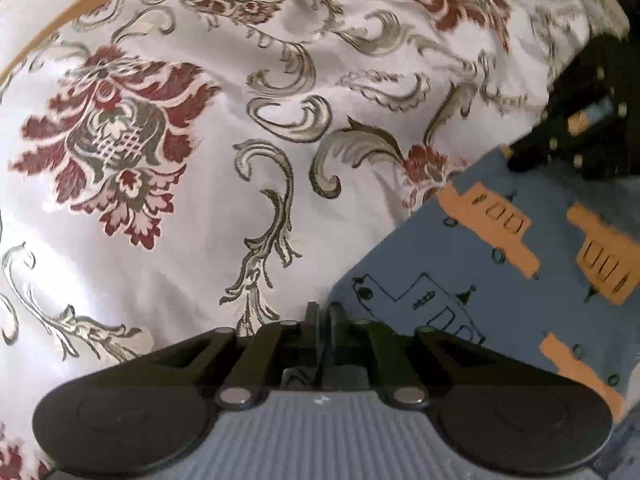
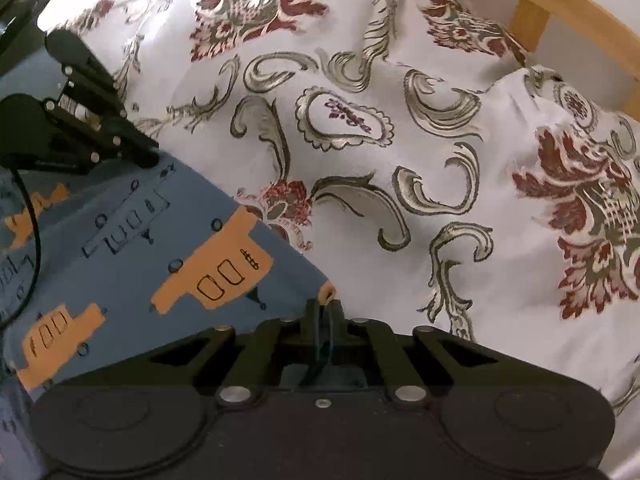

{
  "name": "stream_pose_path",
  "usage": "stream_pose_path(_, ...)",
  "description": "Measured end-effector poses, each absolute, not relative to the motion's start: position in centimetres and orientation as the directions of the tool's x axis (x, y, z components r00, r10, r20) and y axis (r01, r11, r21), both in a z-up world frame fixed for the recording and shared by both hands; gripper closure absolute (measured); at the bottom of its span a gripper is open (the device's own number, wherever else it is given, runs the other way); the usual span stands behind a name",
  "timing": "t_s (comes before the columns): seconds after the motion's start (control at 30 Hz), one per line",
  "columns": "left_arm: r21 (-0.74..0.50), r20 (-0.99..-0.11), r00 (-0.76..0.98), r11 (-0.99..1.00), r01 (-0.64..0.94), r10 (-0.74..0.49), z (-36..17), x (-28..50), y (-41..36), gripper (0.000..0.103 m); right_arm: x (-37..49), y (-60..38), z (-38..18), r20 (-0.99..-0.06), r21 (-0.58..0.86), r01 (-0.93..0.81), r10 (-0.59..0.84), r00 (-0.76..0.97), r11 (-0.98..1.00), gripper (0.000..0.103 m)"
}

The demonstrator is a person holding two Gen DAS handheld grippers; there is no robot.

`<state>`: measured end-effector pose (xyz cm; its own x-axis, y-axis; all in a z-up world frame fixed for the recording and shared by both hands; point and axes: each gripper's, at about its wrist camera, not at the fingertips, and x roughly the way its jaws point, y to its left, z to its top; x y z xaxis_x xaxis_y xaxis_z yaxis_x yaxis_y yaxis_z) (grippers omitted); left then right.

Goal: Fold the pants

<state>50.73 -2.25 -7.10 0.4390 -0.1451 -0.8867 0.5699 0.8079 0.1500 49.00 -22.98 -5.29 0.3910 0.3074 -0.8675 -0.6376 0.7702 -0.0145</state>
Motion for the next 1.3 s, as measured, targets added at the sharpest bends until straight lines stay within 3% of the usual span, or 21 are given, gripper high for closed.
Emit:
stream_pose_path(0.03,0.124,-0.884,0.436,0.816,0.565,-0.168,-6.6,50.8,-1.6,0.081,48.8,-23.2,-4.9,-0.864,-0.006,-0.626,0.311,0.396,0.780,0.079)
stream_pose_path(0.07,0.105,-0.882,0.434,0.823,0.559,-0.183,-5.9,50.9,-0.9,0.073,48.7,-23.4,-4.4,-0.861,-0.005,-0.617,0.311,0.403,0.787,0.072)
stream_pose_path(0.13,0.079,-0.876,0.431,0.817,0.571,-0.217,-4.5,51.2,0.5,0.048,48.2,-23.4,-3.2,-0.857,0.009,-0.642,0.337,0.390,0.767,0.045)
stream_pose_path(0.17,0.073,-0.871,0.430,0.804,0.591,-0.237,-3.6,51.3,1.4,0.044,48.1,-23.2,-2.6,-0.856,0.019,-0.664,0.355,0.376,0.748,0.040)
stream_pose_path(0.23,0.076,-0.865,0.424,0.766,0.639,-0.268,-1.9,51.4,3.1,0.027,48.3,-22.5,-1.3,-0.848,0.063,-0.720,0.417,0.326,0.691,0.025)
stream_pose_path(0.3,0.048,-0.873,0.378,0.717,0.696,-0.309,-0.8,51.5,5.1,0.015,49.1,-21.2,-0.4,-0.834,0.121,-0.763,0.482,0.269,0.635,0.017)
stream_pose_path(0.4,-0.028,-0.920,0.241,0.666,0.745,-0.309,-1.1,52.6,7.1,0.015,51.0,-18.8,0.0,-0.813,0.222,-0.810,0.562,0.153,0.542,0.008)
stream_pose_path(0.5,-0.124,-0.938,0.136,0.673,0.729,-0.320,-1.7,53.4,8.7,0.021,52.6,-15.7,-0.9,-0.811,0.286,-0.839,0.584,0.046,0.463,0.007)
stream_pose_path(0.67,-0.194,-0.934,0.075,0.674,0.713,-0.349,-2.3,54.3,8.8,0.028,54.2,-12.7,-2.6,-0.849,0.257,-0.847,0.527,0.032,0.465,0.013)
stream_pose_path(0.77,-0.233,-0.944,-0.006,0.657,0.717,-0.329,-3.3,54.2,8.2,0.049,54.9,-12.9,-3.3,-0.850,0.282,-0.824,0.526,0.023,0.492,0.020)
stream_pose_path(0.8,-0.239,-0.948,-0.028,0.647,0.725,-0.318,-3.5,53.9,8.1,0.054,55.3,-12.6,-3.7,-0.856,0.284,-0.824,0.517,0.012,0.490,0.024)
stream_pose_path(0.87,-0.226,-0.958,-0.050,0.638,0.736,-0.283,-4.1,53.3,8.0,0.054,55.4,-12.3,-4.3,-0.880,0.248,-0.842,0.474,0.011,0.480,0.032)
stream_pose_path(0.93,-0.189,-0.970,-0.040,0.647,0.739,-0.238,-4.7,52.9,8.0,0.067,55.7,-12.2,-4.8,-0.897,0.221,-0.846,0.442,0.019,0.485,0.045)
stream_pose_path(1.0,-0.152,-0.977,-0.008,0.666,0.731,-0.214,-4.9,52.7,8.1,0.075,56.4,-12.4,-4.9,-0.896,0.234,-0.829,0.443,0.019,0.509,0.050)
stream_pose_path(1.17,-0.207,-0.967,-0.023,0.726,0.655,-0.255,-4.7,53.3,9.0,0.075,57.5,-12.9,-5.0,-0.892,0.267,-0.802,0.452,0.004,0.534,0.054)
stream_pose_path(1.23,-0.255,-0.955,-0.046,0.734,0.629,-0.293,-4.6,53.5,9.5,0.067,57.6,-12.9,-5.0,-0.892,0.266,-0.799,0.452,0.008,0.540,0.055)
stream_pose_path(1.3,-0.291,-0.945,-0.056,0.746,0.599,-0.324,-4.3,54.1,10.2,0.067,57.4,-12.7,-5.0,-0.892,0.259,-0.800,0.451,0.017,0.542,0.060)
